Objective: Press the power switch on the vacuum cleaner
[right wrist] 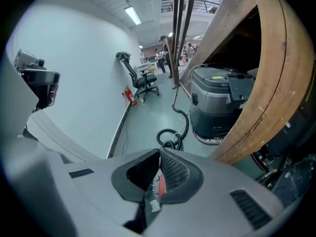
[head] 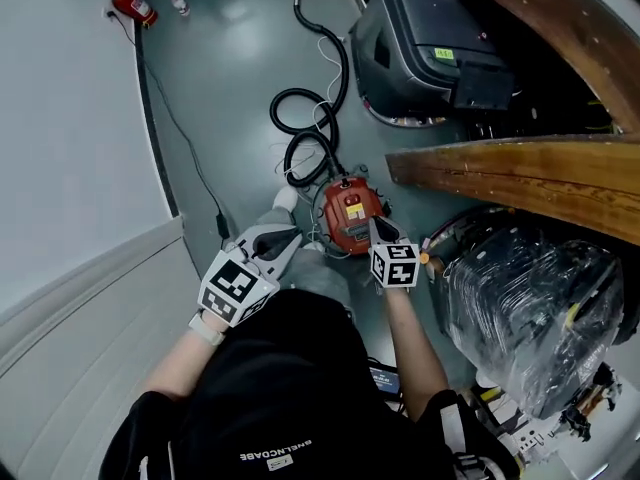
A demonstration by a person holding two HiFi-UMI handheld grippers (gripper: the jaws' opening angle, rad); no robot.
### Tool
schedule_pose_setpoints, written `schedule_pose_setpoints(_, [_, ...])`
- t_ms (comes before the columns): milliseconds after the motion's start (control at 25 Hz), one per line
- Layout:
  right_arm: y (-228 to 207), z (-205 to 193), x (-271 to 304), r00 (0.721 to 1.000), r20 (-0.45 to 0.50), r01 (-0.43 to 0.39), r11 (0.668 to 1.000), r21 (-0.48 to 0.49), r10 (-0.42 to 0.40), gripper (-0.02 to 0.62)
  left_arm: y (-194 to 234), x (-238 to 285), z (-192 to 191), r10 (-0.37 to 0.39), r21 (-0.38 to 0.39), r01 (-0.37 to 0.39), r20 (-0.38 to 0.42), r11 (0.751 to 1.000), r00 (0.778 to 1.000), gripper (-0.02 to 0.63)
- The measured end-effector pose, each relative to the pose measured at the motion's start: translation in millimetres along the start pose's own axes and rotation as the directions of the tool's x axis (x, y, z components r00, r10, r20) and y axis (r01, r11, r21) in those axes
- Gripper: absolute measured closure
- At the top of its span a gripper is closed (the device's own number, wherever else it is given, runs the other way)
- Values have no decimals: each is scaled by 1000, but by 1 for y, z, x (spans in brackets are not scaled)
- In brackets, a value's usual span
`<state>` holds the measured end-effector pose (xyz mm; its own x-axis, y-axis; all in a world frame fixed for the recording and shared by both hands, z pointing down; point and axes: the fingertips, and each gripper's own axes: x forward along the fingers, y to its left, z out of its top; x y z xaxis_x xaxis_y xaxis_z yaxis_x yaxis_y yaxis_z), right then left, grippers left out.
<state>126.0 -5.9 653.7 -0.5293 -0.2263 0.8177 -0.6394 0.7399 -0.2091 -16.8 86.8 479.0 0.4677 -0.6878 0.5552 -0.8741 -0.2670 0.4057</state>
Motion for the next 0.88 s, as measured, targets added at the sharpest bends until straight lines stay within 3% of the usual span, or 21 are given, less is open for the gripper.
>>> schedule_pose_setpoints(320, [-25,-37,88,989,-147,10,999,-51,-17,569,39,10,-41,57,-61,-61,-69,996,996,592])
schedule_pose_setpoints(880, [-49,-120,213,938,-343,13,995,-101,-47,569,86,21,-118,77,-141,-99,-153,985,985,592])
